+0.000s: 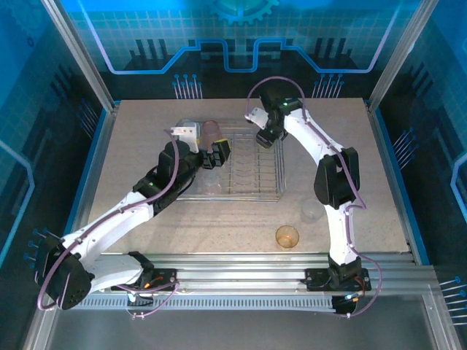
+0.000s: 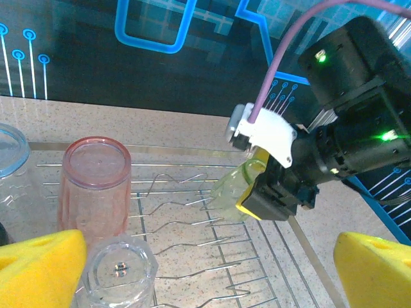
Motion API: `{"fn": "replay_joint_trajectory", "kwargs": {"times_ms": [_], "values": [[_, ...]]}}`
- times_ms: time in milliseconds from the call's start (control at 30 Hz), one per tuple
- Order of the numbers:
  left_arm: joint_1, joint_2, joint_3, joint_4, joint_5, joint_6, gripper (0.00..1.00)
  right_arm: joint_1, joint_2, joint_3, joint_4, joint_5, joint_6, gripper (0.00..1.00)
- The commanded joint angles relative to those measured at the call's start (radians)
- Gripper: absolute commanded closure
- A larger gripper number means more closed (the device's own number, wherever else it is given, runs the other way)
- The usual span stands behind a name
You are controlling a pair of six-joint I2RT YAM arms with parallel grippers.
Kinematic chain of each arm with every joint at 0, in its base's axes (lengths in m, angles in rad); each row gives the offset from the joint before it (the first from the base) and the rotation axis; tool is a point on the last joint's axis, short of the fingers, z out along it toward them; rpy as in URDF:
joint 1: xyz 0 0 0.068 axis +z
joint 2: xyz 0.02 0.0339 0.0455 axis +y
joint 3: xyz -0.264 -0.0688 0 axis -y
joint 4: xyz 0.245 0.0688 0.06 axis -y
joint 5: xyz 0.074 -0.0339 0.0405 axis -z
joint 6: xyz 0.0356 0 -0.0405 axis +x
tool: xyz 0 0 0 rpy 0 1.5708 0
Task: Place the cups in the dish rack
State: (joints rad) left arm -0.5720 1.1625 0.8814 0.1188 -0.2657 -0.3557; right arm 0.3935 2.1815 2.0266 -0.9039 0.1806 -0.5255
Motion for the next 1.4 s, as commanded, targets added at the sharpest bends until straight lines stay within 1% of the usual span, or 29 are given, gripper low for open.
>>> {"fn": "replay_joint_trajectory", "kwargs": {"times_ms": [0,133,200,400,633,700,833,1000,1067,1167,1300,1367], "values": [[0.006,0.008,0.036,0.041,-0.006,0.016,0.0,-0.005,-0.028,-0.056,0.058,0.007,-0.107,0.79],[0.007,0.019,0.036,0.047,-0.01,0.018,0.0,-0.011,-0.053,-0.113,0.102,-0.048,-0.166,0.78],[0.006,0.025,0.039,0.048,-0.008,0.017,0.01,-0.009,-0.059,-0.138,0.133,-0.045,-0.191,0.78],[0.008,0.041,0.044,0.051,-0.009,0.016,0.0,-0.009,-0.048,-0.149,0.177,-0.012,-0.231,0.69],[0.014,0.054,0.045,0.059,-0.004,0.012,0.01,-0.01,-0.03,-0.128,0.19,-0.015,-0.253,0.59],[0.016,0.059,0.045,0.062,-0.001,0.01,0.0,-0.011,-0.02,-0.116,0.181,-0.016,-0.256,0.52],[0.018,0.066,0.047,0.062,-0.001,0.01,0.01,-0.01,0.006,-0.078,0.152,0.013,-0.248,0.45],[0.022,0.073,0.048,0.062,0.002,0.009,0.01,-0.01,0.036,-0.015,0.093,0.014,-0.237,0.3],[0.023,0.077,0.05,0.061,0.002,0.006,0.01,-0.01,0.049,0.011,0.077,0.026,-0.226,0.28],[0.023,0.087,0.054,0.064,0.005,0.001,0.01,-0.01,0.04,0.004,0.098,0.031,-0.219,0.27],[0.026,0.118,0.071,0.064,0.021,-0.004,0.01,-0.009,0.043,-0.009,0.09,0.032,-0.227,0.18],[0.027,0.132,0.08,0.061,0.031,-0.009,0.01,-0.01,0.04,-0.016,0.089,0.037,-0.225,0.01]]}}
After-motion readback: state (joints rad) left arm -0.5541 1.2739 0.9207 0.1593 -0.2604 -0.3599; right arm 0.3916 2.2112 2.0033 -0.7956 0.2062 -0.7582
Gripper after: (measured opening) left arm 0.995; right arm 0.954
